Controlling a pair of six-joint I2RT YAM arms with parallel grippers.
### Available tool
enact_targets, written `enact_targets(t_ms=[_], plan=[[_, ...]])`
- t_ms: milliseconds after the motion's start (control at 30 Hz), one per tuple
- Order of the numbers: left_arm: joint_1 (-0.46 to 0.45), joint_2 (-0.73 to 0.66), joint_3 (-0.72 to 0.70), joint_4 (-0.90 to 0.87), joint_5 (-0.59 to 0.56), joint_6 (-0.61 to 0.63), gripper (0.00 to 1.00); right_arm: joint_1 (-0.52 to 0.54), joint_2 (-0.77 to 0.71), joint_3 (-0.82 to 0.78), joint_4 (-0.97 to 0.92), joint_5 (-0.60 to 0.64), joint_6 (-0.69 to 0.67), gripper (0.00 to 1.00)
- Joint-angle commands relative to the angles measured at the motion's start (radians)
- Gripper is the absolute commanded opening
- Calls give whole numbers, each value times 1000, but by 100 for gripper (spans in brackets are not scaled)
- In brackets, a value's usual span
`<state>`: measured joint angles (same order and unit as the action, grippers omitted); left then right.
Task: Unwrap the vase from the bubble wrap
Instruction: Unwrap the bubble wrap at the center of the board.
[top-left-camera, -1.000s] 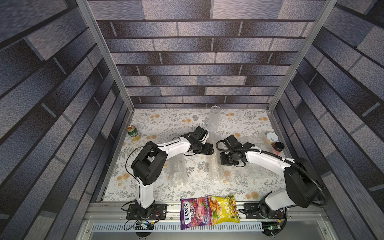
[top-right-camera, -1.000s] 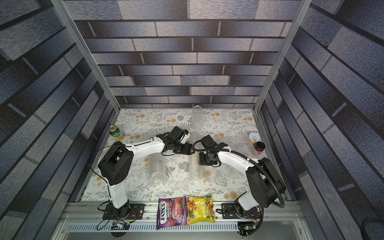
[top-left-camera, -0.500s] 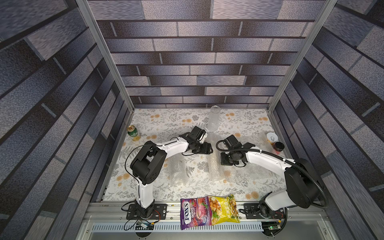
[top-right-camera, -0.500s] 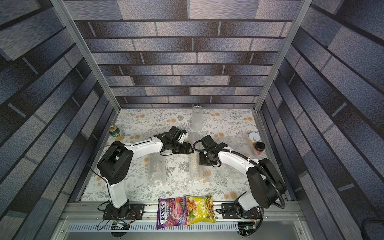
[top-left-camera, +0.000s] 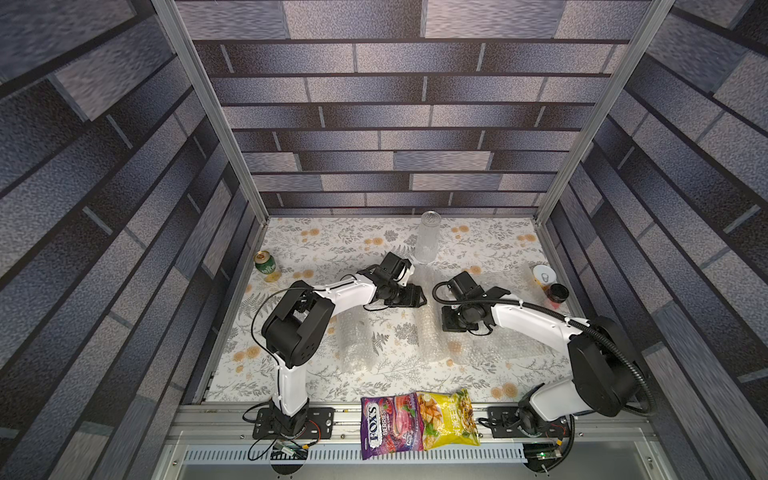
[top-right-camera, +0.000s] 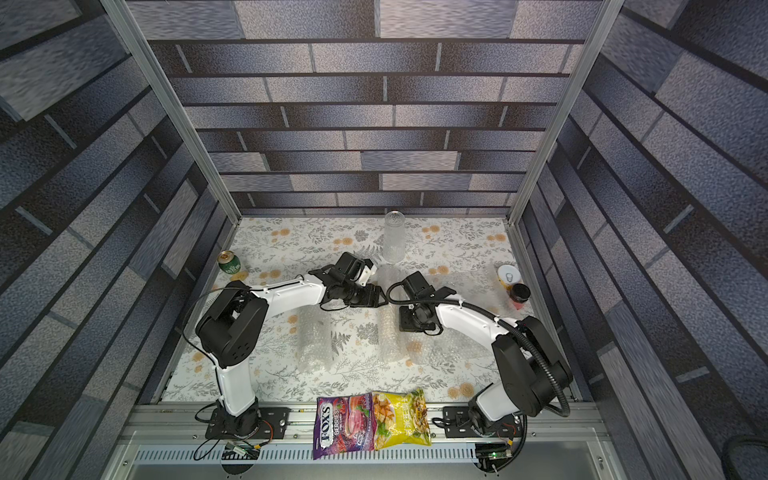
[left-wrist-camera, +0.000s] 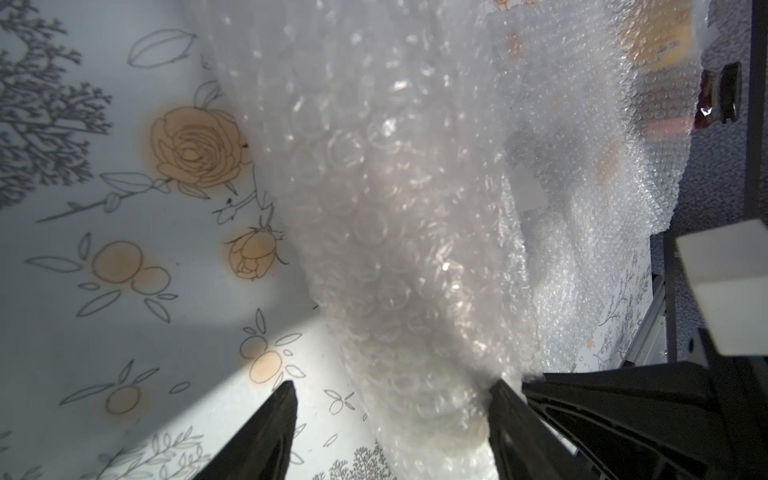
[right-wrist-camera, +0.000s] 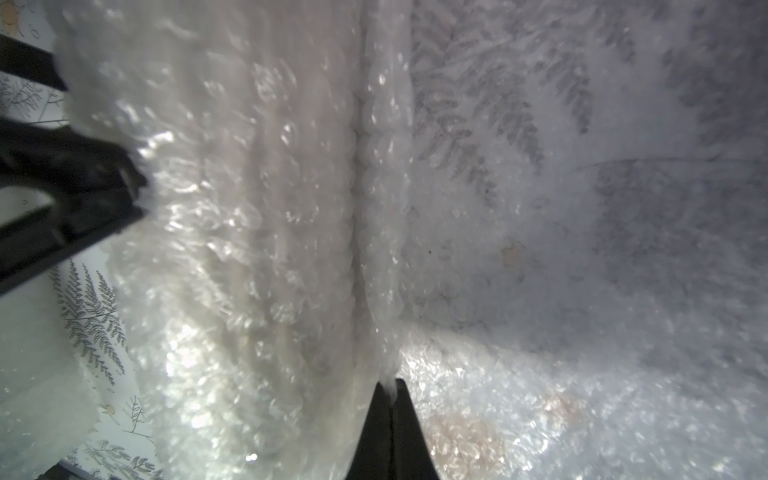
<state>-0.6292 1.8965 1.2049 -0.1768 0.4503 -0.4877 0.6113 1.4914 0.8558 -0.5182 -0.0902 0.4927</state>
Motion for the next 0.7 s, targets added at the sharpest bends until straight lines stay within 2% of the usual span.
enact_targets(t_ms=[0, 667], plan=[[24, 64, -42, -74, -97, -13, 73, 8, -19, -24, -60, 14, -10, 0], [65, 109, -70, -43, -74, -36, 72, 7, -27, -44, -45, 16, -25, 0]])
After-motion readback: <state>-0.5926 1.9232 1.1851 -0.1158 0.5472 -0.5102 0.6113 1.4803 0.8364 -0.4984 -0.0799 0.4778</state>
